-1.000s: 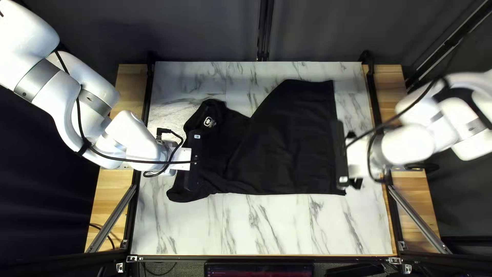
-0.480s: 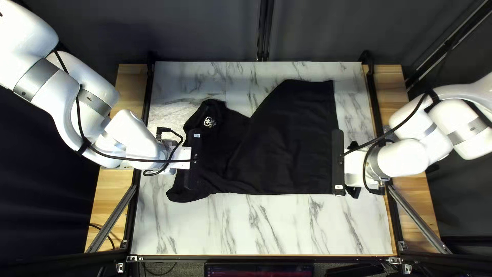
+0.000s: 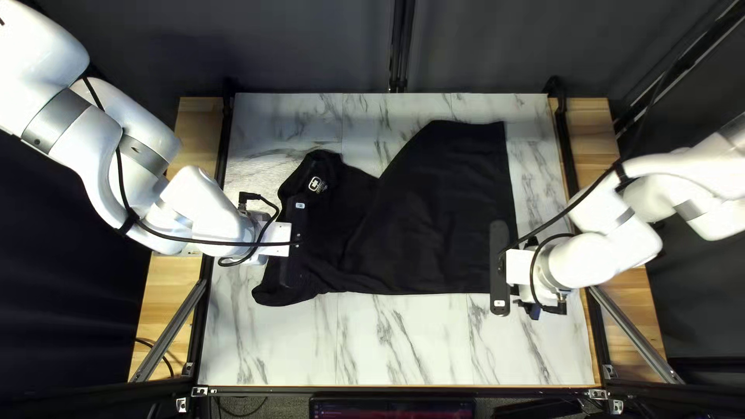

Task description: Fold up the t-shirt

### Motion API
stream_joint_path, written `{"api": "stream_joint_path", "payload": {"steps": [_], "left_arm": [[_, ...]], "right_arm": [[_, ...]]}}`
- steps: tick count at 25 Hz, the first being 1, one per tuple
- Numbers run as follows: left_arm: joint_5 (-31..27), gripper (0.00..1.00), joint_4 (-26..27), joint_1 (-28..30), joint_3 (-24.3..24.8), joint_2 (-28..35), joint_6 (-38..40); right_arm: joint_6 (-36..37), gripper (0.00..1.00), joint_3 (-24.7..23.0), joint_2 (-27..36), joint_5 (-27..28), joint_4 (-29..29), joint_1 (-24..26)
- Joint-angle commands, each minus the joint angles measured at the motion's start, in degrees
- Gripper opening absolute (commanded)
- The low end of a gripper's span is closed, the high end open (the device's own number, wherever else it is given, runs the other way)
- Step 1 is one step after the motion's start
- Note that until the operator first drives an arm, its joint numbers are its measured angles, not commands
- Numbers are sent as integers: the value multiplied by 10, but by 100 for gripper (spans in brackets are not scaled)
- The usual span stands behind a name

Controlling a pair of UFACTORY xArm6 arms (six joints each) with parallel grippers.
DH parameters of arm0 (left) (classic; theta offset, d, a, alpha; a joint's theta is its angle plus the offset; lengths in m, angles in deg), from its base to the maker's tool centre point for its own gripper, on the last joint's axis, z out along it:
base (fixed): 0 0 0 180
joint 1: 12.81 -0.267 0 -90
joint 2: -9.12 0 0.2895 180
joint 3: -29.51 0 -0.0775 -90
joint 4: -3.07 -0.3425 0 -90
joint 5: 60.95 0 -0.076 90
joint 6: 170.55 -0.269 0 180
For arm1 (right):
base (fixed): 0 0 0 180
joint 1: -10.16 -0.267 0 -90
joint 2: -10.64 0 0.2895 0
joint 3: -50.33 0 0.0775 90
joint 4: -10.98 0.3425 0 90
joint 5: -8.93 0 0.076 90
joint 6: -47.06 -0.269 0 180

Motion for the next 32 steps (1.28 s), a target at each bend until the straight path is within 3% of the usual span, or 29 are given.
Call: {"api": "stream_joint_path", "payload": {"steps": [1, 10, 19, 22, 24, 25, 26, 28, 31, 32], "left_arm": [[3, 0, 1, -2, 4, 3, -3], [7, 0, 1, -3, 10, 5, -1], [13, 0, 1, -4, 15, 5, -1], [13, 0, 1, -6, 16, 6, -2], [13, 0, 2, -6, 16, 7, -3], [13, 0, 2, -6, 16, 7, -3], [12, 0, 2, -4, 16, 8, -2], [11, 0, 2, -2, 14, 6, -1], [12, 0, 2, -1, 11, 3, 0], [12, 0, 2, -1, 11, 3, 0]], "right_arm": [[3, 100, -9, -35, -40, 12, -6], [35, 100, -2, -93, -85, 23, 3], [45, 100, -23, -97, -104, 40, 5], [46, 86, -18, -95, -98, 42, 8], [47, 71, -14, -95, -93, 42, 10], [49, 53, -12, -96, -93, 44, 12], [49, 48, -12, -97, -93, 44, 12], [55, 55, -17, -102, -104, 51, 15], [63, 46, -17, -105, -110, 57, 17], [64, 56, -17, -105, -111, 58, 17]]}}
